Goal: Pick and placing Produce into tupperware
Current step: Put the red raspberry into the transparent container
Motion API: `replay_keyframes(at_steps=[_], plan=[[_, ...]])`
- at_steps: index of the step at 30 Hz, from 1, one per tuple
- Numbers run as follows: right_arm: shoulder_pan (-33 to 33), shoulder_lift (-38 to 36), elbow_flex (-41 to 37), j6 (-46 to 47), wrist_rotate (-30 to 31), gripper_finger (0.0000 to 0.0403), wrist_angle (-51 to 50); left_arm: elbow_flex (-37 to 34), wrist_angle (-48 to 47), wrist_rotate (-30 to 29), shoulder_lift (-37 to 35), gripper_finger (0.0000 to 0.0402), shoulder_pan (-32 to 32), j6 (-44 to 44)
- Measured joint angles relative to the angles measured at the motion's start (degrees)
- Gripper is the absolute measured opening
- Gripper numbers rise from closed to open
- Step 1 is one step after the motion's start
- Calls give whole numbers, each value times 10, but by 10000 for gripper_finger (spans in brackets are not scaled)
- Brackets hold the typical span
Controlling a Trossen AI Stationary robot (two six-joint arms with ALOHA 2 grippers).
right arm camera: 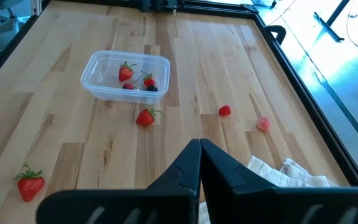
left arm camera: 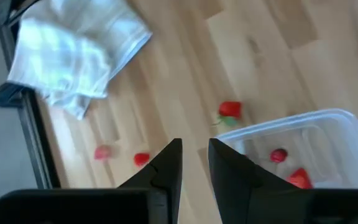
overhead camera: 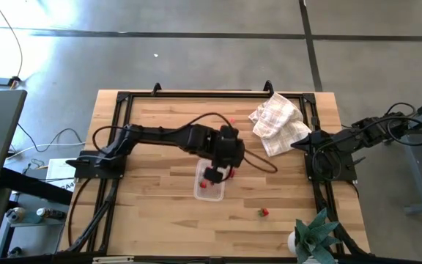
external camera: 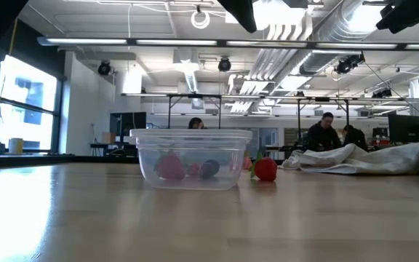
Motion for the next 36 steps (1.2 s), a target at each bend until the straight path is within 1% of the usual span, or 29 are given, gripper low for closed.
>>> replay_keyframes(at_steps=[7, 14, 17, 19, 22, 28, 36], plan=[[0, 0, 0, 0, 0, 0, 0, 0, 26, 9, 0, 67, 74, -10], [0, 0, 0, 0, 0, 0, 0, 0, 98, 87, 12, 67, 185, -51], [0, 0, 0, 0, 0, 0, 0, 0, 140, 113, 21, 67, 225, -54], [0, 0, 0, 0, 0, 0, 0, 0, 144, 136, 28, 67, 250, -47], [0, 0, 0, 0, 0, 0, 0, 0, 172, 171, 56, 67, 274, -39], [0, 0, 0, 0, 0, 0, 0, 0, 168, 264, 108, 67, 311, -34], [0, 0, 0, 0, 0, 0, 0, 0, 197, 267, 141, 67, 334, -71]])
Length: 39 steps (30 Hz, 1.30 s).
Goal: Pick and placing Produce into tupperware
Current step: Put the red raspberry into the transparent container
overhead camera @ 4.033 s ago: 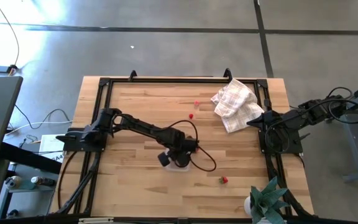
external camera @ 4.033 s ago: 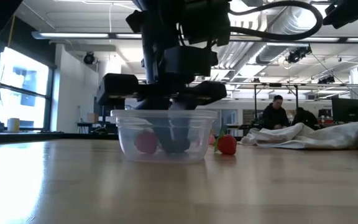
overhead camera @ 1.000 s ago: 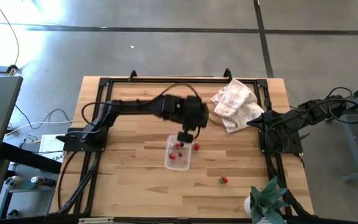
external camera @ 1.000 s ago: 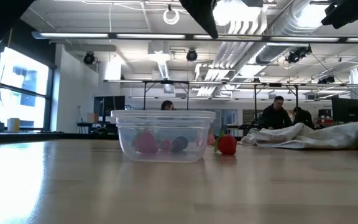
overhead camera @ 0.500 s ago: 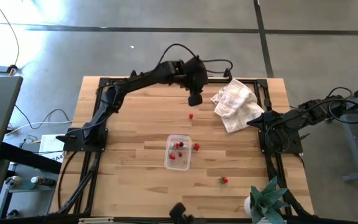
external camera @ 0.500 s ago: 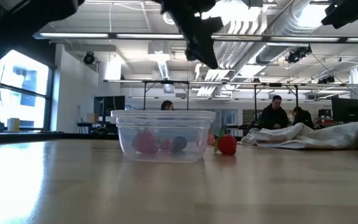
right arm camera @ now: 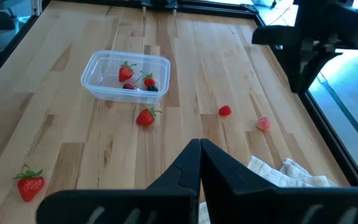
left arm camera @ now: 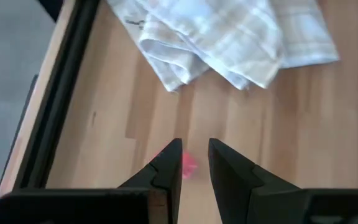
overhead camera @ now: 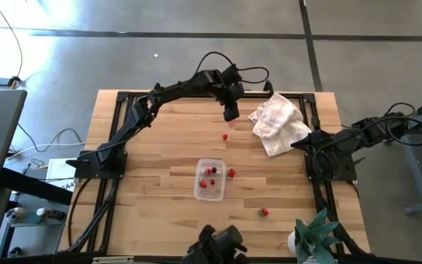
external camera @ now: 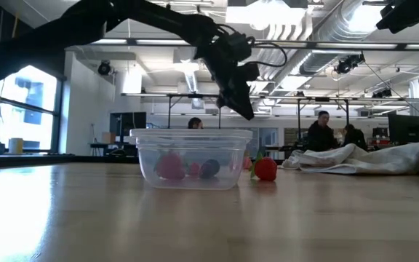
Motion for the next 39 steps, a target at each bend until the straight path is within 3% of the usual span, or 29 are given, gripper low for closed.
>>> replay_keyframes(at_steps=[8, 14, 21, 25, 36, 39], plan=[[0, 0, 0, 0, 0, 0, 0, 0, 38, -12, 1, 67, -14, -104], [0, 0, 0, 0, 0, 0, 0, 1, 44, -62, 10, 67, -38, -181], [0, 0, 0, 0, 0, 0, 0, 3, 64, -13, 54, 67, -43, -300], [0, 0, 0, 0, 0, 0, 0, 4, 52, -30, 54, 67, -43, -319], [0, 0, 0, 0, 0, 0, 0, 4, 114, 4, 52, 67, -87, -348], [0, 0, 0, 0, 0, 0, 0, 4, 106, -19, 48, 67, -82, -342]])
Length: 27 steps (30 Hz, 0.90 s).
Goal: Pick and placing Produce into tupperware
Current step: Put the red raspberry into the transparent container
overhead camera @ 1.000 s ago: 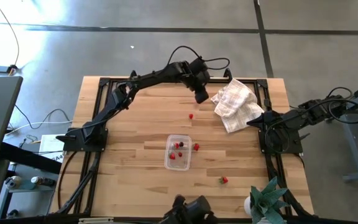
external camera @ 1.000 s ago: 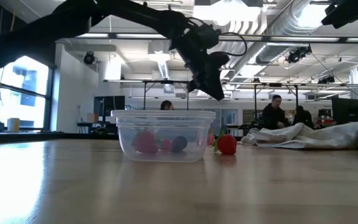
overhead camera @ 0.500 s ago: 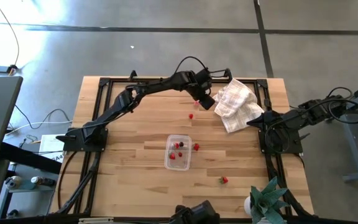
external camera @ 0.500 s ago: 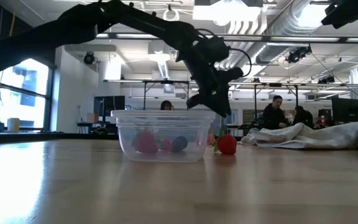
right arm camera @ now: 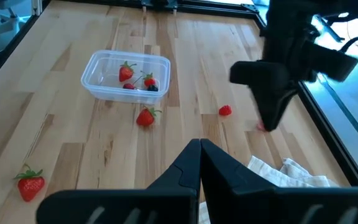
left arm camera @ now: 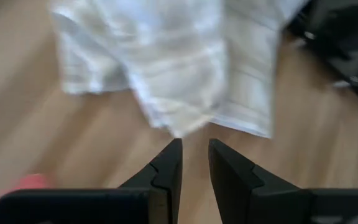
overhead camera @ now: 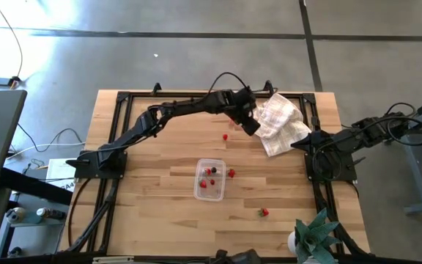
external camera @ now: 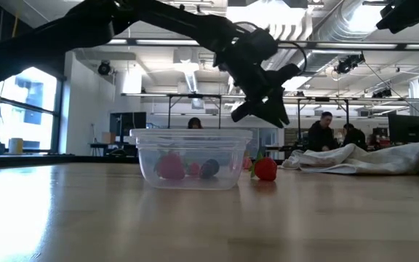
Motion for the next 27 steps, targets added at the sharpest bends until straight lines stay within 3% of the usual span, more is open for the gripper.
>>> replay_keyframes(at_steps=[10, 27], plan=[[0, 0, 0, 0, 0, 0, 0, 0, -140, -52, -3, 67, 32, 1], [0, 0, 0, 0, 0, 0, 0, -5, -143, -84, 6, 67, 48, 10]])
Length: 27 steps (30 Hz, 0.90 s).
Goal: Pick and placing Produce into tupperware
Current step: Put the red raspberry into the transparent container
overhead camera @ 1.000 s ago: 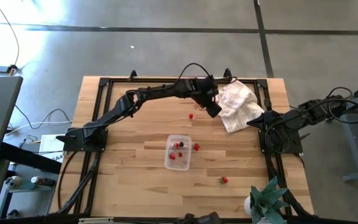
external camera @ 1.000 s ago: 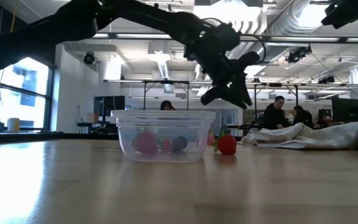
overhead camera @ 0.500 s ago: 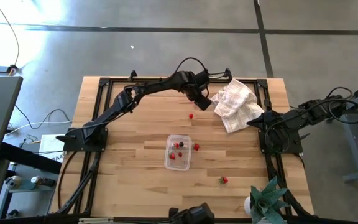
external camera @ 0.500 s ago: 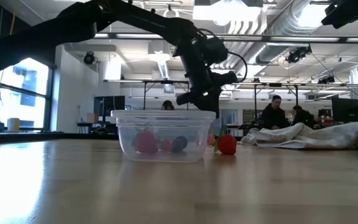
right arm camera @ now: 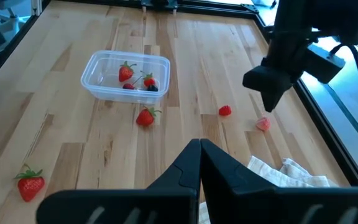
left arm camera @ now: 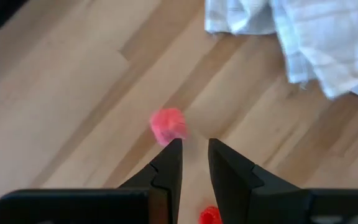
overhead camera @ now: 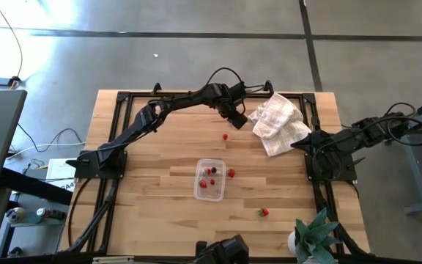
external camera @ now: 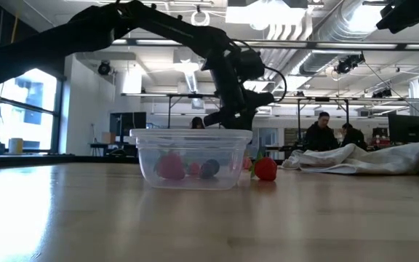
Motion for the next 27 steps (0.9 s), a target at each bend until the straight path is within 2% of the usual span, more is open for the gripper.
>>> replay_keyframes(at_steps=[27], plan=[[0, 0, 0, 0, 0, 0, 0, 0, -10, 15, 1, 67, 13, 30]])
